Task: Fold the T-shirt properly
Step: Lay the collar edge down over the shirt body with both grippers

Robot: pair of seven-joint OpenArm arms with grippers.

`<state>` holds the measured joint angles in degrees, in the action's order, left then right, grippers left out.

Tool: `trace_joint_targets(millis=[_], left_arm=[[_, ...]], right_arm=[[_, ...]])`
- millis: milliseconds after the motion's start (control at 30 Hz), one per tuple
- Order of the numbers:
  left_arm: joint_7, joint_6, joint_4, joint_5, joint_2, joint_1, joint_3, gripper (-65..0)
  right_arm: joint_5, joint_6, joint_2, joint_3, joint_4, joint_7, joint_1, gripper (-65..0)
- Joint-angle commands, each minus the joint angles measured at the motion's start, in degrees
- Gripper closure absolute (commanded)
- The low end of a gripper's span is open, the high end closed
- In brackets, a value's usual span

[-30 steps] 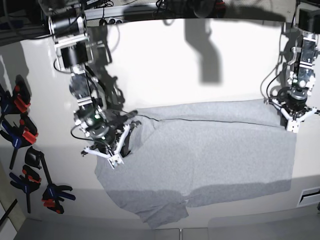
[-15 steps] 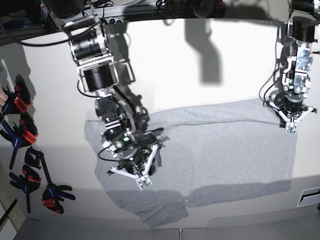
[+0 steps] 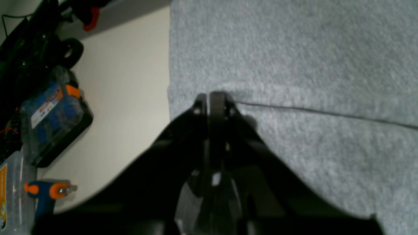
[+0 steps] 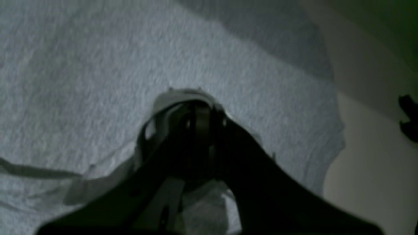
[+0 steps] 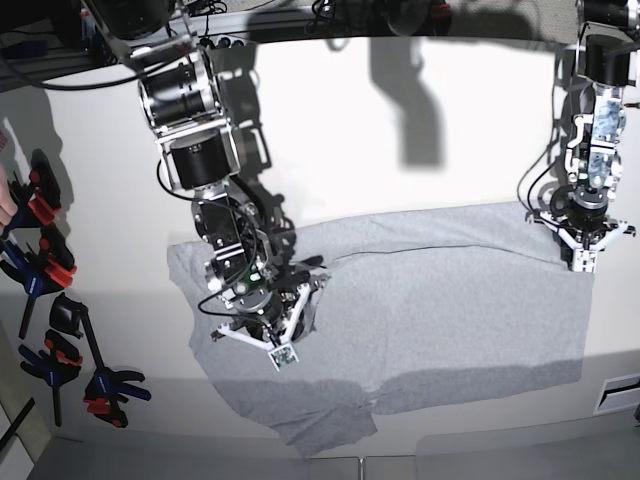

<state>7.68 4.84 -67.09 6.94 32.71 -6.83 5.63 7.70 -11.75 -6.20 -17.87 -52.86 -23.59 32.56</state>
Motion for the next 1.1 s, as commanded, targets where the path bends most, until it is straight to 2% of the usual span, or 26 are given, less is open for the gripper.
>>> trace_joint_targets(millis=[0,133,333,433,567,700,900,1067], left_arm=[[-1.4,0.2,-0.6,-1.6,1.1,-1.1,-0.5,0.0],[-1.3,-1.9,1.0,-5.4,1.1,-1.5,-0.5,0.0],[-1.3,-1.9,2.8,-5.4,1.1,-2.2,-0.5,0.0],[-1.3,-1.9,2.8,-5.4,1.1,-2.2,-0.5,0.0],[-1.2,-1.9,2.8,-5.4,1.1,-2.3,-0.5,0.0],[-0.9,-1.9,2.8,-5.4,1.1,-2.2,-0.5,0.0],[-0.5,-1.9,2.8,-5.4,1.1,-2.2,-0.5,0.0],[-0.5,-1.9,2.7,-5.4,1.1,-2.2,-0.5,0.0]], right_arm=[[0.0,1.1,0.0,0.3,-1.0,1.3,2.0,0.0],[0.1,7.0,0.0,0.3,-1.0,1.8,2.0,0.0],[0.1,8.3,0.0,0.3,-1.0,2.1,2.0,0.0],[1.0,11.8,0.0,0.3,-0.9,1.9,2.0,0.0],[4.4,13.0,0.0,0.3,-1.0,1.4,2.0,0.0],[4.3,15.6,0.0,0.3,-0.9,1.5,2.0,0.0],[4.3,16.0,-0.2,0.3,-0.9,1.9,2.1,0.0],[2.5,13.6,0.0,0.3,0.0,1.4,3.9,0.0]])
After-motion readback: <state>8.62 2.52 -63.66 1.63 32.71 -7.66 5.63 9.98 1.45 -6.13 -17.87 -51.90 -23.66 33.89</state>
